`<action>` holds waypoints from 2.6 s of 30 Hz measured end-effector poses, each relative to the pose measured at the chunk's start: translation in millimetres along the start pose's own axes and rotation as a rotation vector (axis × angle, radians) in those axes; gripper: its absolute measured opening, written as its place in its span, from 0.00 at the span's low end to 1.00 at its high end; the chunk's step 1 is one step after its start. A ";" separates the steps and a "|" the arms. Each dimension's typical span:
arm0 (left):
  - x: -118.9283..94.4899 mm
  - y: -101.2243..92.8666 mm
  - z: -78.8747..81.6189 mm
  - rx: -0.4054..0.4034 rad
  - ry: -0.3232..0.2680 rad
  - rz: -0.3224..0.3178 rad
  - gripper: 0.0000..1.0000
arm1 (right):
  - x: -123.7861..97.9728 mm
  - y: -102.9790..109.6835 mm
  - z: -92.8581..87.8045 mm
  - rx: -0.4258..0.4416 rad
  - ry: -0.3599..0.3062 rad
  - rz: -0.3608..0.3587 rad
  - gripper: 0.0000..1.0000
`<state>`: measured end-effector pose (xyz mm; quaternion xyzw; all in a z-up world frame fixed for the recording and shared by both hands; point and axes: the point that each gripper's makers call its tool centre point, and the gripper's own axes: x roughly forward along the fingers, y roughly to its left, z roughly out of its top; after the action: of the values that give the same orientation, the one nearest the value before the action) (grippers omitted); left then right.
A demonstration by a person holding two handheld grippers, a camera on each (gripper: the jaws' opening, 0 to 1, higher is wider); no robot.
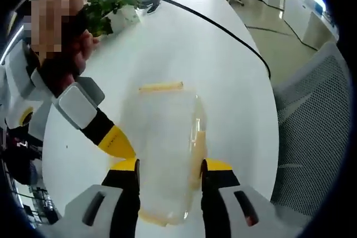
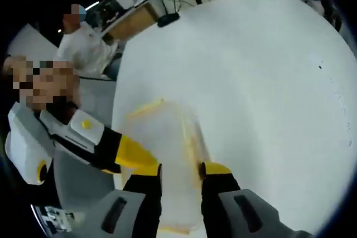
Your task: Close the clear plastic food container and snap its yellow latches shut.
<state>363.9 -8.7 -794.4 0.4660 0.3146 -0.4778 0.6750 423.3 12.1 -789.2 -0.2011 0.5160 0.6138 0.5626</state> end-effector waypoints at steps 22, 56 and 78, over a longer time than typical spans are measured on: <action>-1.6 0.5 -0.1 0.025 0.008 0.018 0.43 | -0.8 -1.4 -6.8 -0.012 0.031 0.006 0.26; -15.2 17.4 -19.3 -0.007 0.003 -0.277 0.99 | -8.2 28.6 -36.3 -0.301 0.069 -0.150 0.92; 12.8 8.8 -52.0 0.081 0.125 -0.309 0.94 | 12.7 18.2 -61.9 -0.359 0.116 -0.252 0.86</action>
<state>377.6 36.1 -821.8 0.4677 0.4043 -0.5582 0.5533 382.6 -32.0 -816.3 -0.3957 0.4010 0.6080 0.5594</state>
